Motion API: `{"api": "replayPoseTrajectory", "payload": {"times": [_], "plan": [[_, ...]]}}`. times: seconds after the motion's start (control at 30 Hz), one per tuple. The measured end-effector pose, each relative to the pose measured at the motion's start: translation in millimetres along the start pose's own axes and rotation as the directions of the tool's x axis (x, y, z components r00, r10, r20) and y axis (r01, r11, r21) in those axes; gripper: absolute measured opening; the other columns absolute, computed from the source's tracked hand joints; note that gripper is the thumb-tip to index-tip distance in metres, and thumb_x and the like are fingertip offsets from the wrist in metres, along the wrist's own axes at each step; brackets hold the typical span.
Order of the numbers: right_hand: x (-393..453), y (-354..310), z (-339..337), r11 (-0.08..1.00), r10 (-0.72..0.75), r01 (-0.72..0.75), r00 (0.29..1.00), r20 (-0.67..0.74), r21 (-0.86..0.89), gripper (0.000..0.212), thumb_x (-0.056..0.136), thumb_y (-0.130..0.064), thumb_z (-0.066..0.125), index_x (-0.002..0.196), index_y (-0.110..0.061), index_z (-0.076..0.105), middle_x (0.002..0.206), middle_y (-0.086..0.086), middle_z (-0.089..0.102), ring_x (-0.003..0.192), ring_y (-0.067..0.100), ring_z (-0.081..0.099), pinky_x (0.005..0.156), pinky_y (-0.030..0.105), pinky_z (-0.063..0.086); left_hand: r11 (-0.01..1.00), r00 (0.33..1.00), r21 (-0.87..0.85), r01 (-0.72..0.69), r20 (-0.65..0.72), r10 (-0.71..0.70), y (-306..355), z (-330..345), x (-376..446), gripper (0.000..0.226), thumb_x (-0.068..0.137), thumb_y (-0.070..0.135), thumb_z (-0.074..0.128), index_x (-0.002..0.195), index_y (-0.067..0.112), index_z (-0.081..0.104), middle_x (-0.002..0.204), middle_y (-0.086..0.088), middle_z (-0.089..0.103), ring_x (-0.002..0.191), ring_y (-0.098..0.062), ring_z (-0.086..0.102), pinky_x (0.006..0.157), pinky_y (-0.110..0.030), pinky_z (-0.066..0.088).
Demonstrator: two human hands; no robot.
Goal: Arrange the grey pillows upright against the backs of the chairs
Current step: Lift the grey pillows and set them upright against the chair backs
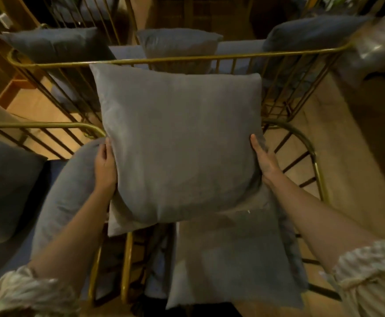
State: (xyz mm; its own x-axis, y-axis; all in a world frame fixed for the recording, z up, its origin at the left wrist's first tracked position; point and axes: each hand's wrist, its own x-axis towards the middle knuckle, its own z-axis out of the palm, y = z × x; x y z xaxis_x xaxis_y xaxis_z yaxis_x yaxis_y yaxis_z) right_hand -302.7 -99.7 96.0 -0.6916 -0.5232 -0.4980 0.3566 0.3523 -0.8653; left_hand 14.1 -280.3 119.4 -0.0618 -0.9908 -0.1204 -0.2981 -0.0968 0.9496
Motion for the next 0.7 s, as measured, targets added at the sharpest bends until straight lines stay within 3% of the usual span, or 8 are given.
{"api": "replayPoseTrajectory", "payload": {"times": [0.07, 0.17, 0.3, 0.4, 0.57, 0.7], "plan": [[10, -15, -28, 0.998, -0.057, 0.057, 0.998, -0.01, 0.027, 0.137, 0.032, -0.079, 0.079, 0.148, -0.019, 0.039, 0.14, 0.002, 0.056, 0.125, 0.024, 0.054, 0.108, 0.044, 0.044, 1.0, 0.993, 0.021, 0.022, 0.119, -0.024, 7, 31, 3, 0.065, 0.091, 0.062, 0.048, 0.141, 0.021, 0.044, 0.136, 0.003, 0.054, 0.123, -0.017, 0.051, 0.108, -0.039, 0.041], [31, -37, -59, 0.993, -0.115, 0.113, 0.992, 0.042, 0.042, 0.137, 0.033, -0.065, 0.087, 0.15, -0.019, 0.033, 0.141, 0.0, 0.052, 0.122, 0.02, 0.052, 0.106, 0.04, 0.045, 0.997, 0.968, 0.034, 0.074, 0.24, -0.08, 19, 69, 18, 0.114, 0.059, 0.074, 0.073, 0.151, 0.025, 0.027, 0.148, -0.001, 0.045, 0.132, -0.026, 0.048, 0.109, -0.05, 0.041], [73, -46, -83, 0.988, -0.13, 0.12, 0.985, 0.114, 0.095, 0.138, 0.032, -0.063, 0.093, 0.15, -0.022, 0.036, 0.137, -0.005, 0.057, 0.127, 0.017, 0.052, 0.109, 0.037, 0.043, 0.992, 0.929, 0.023, 0.123, 0.348, -0.123, 29, 118, 41, 0.131, 0.049, 0.06, 0.085, 0.154, 0.029, 0.014, 0.155, 0.001, 0.035, 0.14, -0.027, 0.038, 0.114, -0.052, 0.034], [92, -43, -86, 0.988, -0.083, 0.069, 0.991, 0.104, 0.137, 0.129, 0.043, -0.058, 0.09, 0.151, -0.021, 0.032, 0.139, -0.005, 0.054, 0.131, 0.02, 0.048, 0.111, 0.039, 0.04, 0.987, 0.903, 0.032, 0.157, 0.4, -0.157, 10, 148, 48, 0.132, 0.047, 0.053, 0.089, 0.154, 0.03, 0.015, 0.155, 0.001, 0.035, 0.141, -0.028, 0.037, 0.113, -0.052, 0.036], [128, -4, -93, 0.996, 0.031, -0.035, 0.998, 0.047, 0.086, 0.086, 0.084, -0.039, 0.072, 0.154, -0.021, 0.025, 0.157, 0.001, 0.037, 0.145, 0.026, 0.034, 0.11, 0.047, 0.034, 0.973, 0.873, 0.046, 0.225, 0.434, -0.222, -44, 185, 52, 0.128, 0.052, 0.057, 0.09, 0.153, 0.035, 0.013, 0.157, 0.004, 0.033, 0.142, -0.025, 0.037, 0.112, -0.052, 0.039], [146, 35, -92, 0.995, 0.096, -0.096, 0.994, 0.049, -0.002, 0.079, 0.086, -0.045, 0.07, 0.153, -0.032, 0.03, 0.156, -0.001, 0.04, 0.142, 0.027, 0.039, 0.092, 0.04, 0.042, 0.971, 0.857, 0.065, 0.23, 0.459, -0.234, -65, 209, 50, 0.11, 0.072, 0.056, 0.077, 0.154, 0.036, 0.006, 0.161, 0.001, 0.026, 0.145, -0.027, 0.032, 0.113, -0.051, 0.036]]}}
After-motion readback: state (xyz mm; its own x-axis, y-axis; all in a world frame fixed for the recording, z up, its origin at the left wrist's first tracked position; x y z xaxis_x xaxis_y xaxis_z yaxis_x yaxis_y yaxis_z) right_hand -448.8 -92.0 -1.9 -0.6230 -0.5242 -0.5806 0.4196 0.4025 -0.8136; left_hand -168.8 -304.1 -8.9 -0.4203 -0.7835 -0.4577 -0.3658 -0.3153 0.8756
